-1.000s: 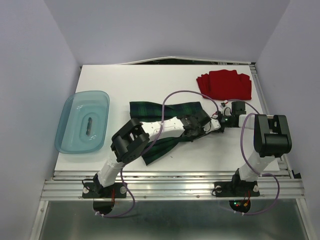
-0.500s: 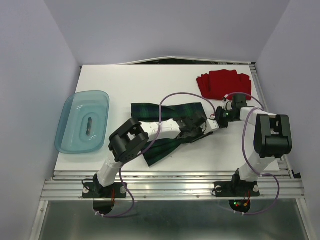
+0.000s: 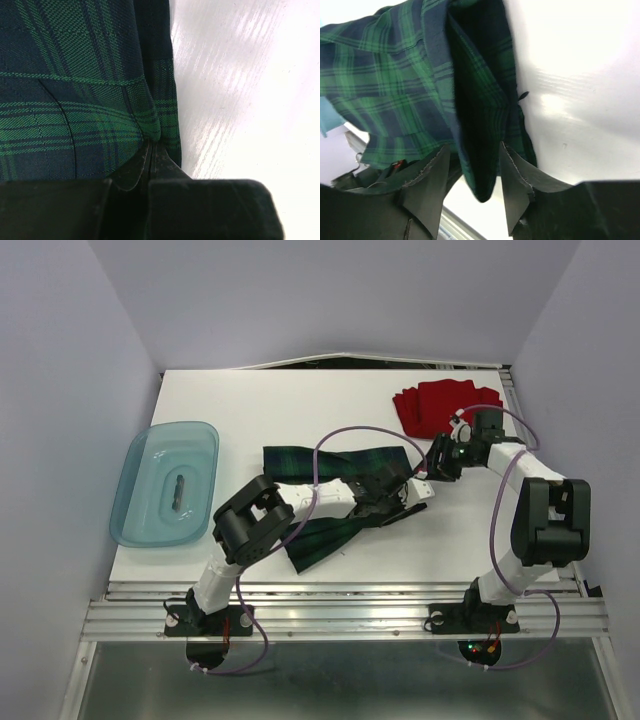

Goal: Fold and stack the skirts
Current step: Fold the skirt

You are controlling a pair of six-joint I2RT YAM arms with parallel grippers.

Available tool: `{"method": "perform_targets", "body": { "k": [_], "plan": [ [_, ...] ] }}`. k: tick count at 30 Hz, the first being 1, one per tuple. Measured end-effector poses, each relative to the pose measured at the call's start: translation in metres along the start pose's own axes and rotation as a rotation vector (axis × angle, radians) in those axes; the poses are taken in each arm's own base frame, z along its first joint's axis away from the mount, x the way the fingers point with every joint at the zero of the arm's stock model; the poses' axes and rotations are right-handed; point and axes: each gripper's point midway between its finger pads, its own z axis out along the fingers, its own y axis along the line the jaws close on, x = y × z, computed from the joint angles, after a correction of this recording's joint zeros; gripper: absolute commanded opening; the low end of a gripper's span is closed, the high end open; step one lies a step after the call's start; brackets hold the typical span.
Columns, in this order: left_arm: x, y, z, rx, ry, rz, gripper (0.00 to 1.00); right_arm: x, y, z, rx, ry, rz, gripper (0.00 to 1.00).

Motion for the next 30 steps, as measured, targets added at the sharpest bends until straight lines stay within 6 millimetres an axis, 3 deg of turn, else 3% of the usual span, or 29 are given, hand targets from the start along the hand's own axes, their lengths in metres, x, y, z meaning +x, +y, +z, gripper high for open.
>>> {"method": "perform_targets", "body": {
  "k": [7,14,17,22,30],
  "plan": [
    [-0.001,0.000,0.000,0.003,-0.003,0.000,0.08,0.007,0.010,-0.001,-0.054,0.034,0.030,0.56],
    [-0.001,0.000,0.000,0.003,-0.004,-0.001,0.08,0.030,-0.001,0.007,-0.055,0.101,0.071,0.46],
    [0.000,0.000,0.000,0.005,-0.004,-0.002,0.08,0.040,-0.005,0.008,-0.048,0.127,0.080,0.38],
    [-0.001,0.000,0.000,0.005,-0.004,-0.003,0.08,0.047,-0.011,0.008,-0.028,0.142,0.066,0.02],
    [-0.001,0.000,0.000,0.003,-0.005,-0.010,0.10,0.053,-0.028,0.014,0.030,0.164,0.066,0.01]
  ]
}}
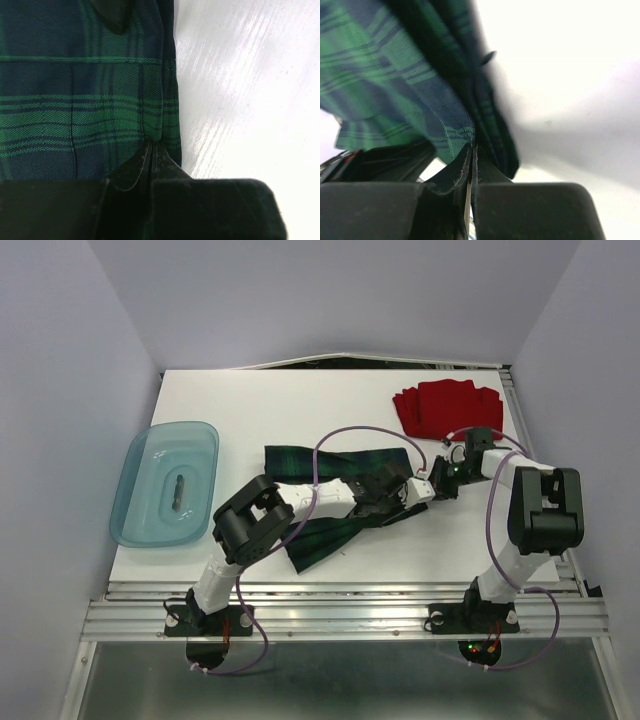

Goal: Fold and stack the skirts
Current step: Fold the skirt

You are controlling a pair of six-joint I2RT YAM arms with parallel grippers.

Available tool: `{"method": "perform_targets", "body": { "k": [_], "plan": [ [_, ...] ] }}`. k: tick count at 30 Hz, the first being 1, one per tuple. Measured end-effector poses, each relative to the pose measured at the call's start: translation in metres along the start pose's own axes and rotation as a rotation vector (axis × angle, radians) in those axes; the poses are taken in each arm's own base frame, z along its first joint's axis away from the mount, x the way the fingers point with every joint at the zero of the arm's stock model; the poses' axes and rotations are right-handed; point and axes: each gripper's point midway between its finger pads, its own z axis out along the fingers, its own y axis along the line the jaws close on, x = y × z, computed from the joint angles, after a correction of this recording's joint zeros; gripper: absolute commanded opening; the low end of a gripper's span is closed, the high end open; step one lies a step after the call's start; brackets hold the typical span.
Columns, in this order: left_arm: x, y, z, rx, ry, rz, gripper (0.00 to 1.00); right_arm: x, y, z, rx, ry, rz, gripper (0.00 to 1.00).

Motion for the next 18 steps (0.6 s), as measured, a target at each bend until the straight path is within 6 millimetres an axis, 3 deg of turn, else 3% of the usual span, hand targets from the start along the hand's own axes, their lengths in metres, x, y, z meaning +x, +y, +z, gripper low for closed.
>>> {"method": "perform_targets", "body": {
  "k": [4,7,11,14,18],
  "plan": [
    [-0.002,0.002,-0.003,-0.004,-0.002,-0.003,0.16,0.008,-0.019,0.016,0.037,0.053,0.031,0.01],
    [-0.005,0.001,-0.016,-0.003,0.003,-0.004,0.22,0.011,-0.023,0.021,0.031,0.076,0.046,0.01],
    [-0.029,-0.002,-0.050,0.014,-0.055,0.001,0.32,0.011,-0.022,0.021,0.031,0.076,0.041,0.01],
    [-0.050,-0.005,-0.075,0.031,-0.116,0.009,0.32,0.011,-0.022,0.021,0.031,0.075,0.041,0.01],
    [-0.066,-0.005,-0.090,0.037,-0.160,0.015,0.32,0.011,-0.022,0.021,0.031,0.075,0.041,0.01]
  ]
}}
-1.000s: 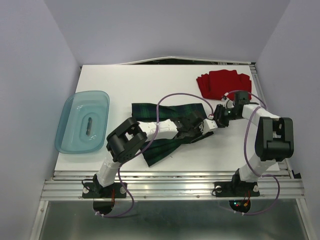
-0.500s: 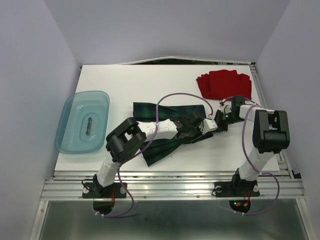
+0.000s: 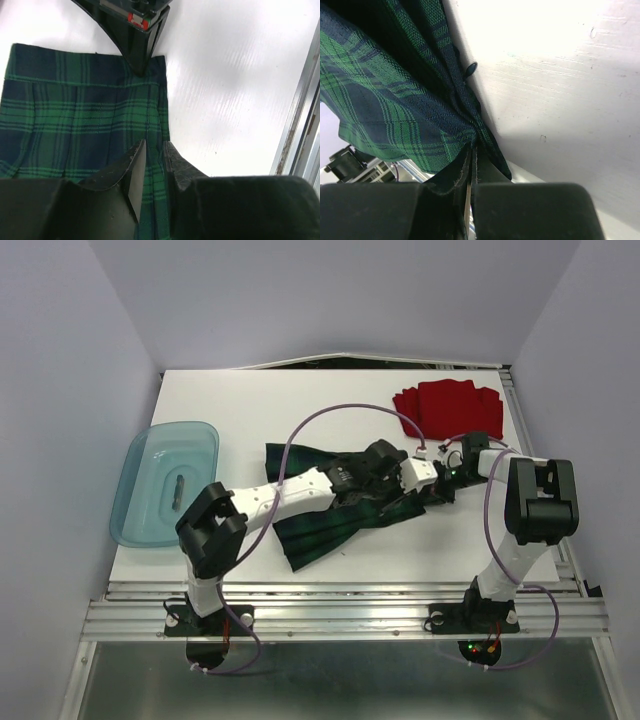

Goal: Fold and stack the skirts
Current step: Fold the skirt

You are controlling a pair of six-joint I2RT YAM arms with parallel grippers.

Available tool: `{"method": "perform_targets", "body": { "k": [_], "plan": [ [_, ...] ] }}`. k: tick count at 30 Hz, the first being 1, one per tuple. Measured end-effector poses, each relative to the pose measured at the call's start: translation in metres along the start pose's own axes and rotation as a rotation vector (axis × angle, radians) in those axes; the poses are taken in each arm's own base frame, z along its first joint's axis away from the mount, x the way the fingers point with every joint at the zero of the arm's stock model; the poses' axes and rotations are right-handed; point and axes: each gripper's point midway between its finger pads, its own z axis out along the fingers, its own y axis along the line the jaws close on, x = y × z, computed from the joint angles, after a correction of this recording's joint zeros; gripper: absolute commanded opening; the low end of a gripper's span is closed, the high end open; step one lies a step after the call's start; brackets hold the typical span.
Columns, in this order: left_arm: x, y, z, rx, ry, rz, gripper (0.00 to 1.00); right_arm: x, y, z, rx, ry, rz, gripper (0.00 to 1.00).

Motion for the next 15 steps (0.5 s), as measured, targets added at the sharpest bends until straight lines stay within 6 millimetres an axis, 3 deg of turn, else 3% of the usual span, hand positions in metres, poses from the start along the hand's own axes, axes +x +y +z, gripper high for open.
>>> {"method": "perform_targets", "body": {
  "k": [4,7,11,14,15],
  "plan": [
    [0.019,0.003,0.011,0.006,0.058,-0.015,0.31,0.000,0.000,0.000,0.004,-0.001,-0.008,0.01],
    [0.052,0.009,0.031,0.015,0.145,-0.034,0.30,0.000,0.000,-0.001,0.014,-0.004,-0.018,0.02],
    [0.104,0.012,0.050,0.050,0.275,-0.027,0.26,0.000,0.000,-0.003,0.032,-0.005,-0.035,0.11],
    [0.104,0.012,0.050,0.072,0.267,0.007,0.26,-0.002,0.003,-0.007,0.048,0.005,-0.053,0.27],
    [0.106,0.011,0.052,0.077,0.264,0.027,0.26,-0.004,0.004,-0.010,0.055,0.008,-0.060,0.39]
  ]
}}
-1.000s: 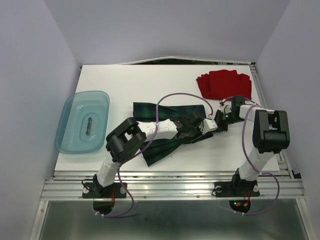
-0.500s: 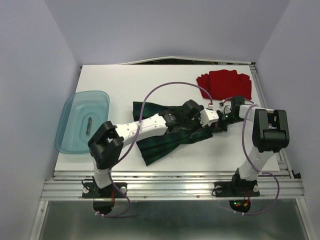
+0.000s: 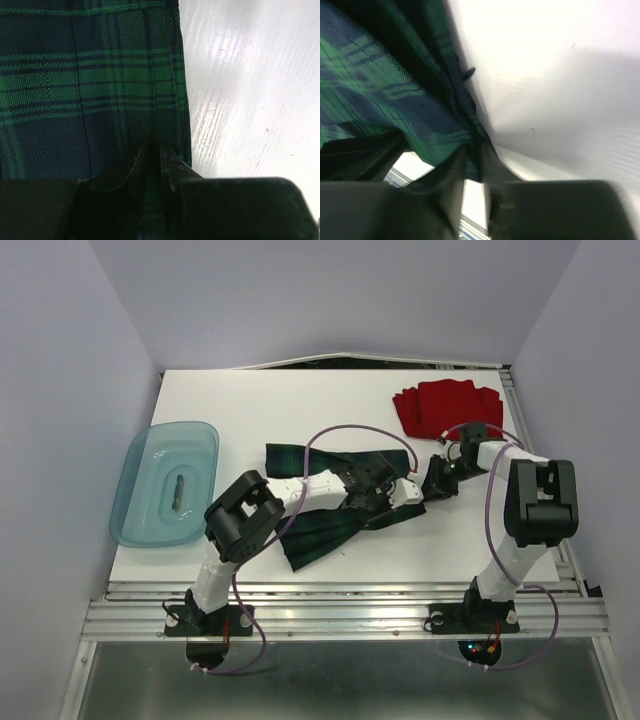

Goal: Fold and stack the skirts
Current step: Fold the skirt

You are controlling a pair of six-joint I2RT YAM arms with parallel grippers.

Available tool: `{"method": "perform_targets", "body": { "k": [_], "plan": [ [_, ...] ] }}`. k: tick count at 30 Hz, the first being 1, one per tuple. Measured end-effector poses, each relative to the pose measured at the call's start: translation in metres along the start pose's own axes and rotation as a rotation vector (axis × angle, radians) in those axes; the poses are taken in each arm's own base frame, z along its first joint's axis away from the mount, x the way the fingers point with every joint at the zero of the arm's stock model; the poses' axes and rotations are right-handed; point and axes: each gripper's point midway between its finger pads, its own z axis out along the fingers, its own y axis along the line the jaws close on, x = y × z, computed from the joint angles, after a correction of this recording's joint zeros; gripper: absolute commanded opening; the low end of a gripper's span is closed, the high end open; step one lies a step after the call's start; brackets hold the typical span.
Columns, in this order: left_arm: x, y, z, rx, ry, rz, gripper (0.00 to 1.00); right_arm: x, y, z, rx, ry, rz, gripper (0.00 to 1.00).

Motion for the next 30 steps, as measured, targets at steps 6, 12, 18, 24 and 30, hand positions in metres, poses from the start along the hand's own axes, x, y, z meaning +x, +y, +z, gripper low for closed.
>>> {"method": "perform_targets", "body": {
  "k": [6,12,18,24,30],
  "plan": [
    [0.001,-0.001,0.000,0.000,-0.034,0.061,0.27,-0.044,0.019,-0.033,0.039,-0.102,-0.088,0.57],
    [0.002,-0.001,-0.001,-0.006,-0.054,0.089,0.27,-0.098,0.073,-0.077,-0.057,-0.282,-0.183,0.52],
    [0.002,-0.002,-0.002,-0.020,-0.058,0.099,0.27,-0.079,0.098,-0.055,-0.146,-0.212,-0.164,0.51],
    [0.003,-0.002,-0.002,-0.027,-0.052,0.099,0.28,-0.021,0.096,-0.005,-0.179,-0.033,-0.127,0.49],
    [0.014,-0.011,-0.023,-0.013,0.013,0.067,0.39,0.005,0.060,0.029,-0.116,0.077,-0.085,0.42]
  ]
}}
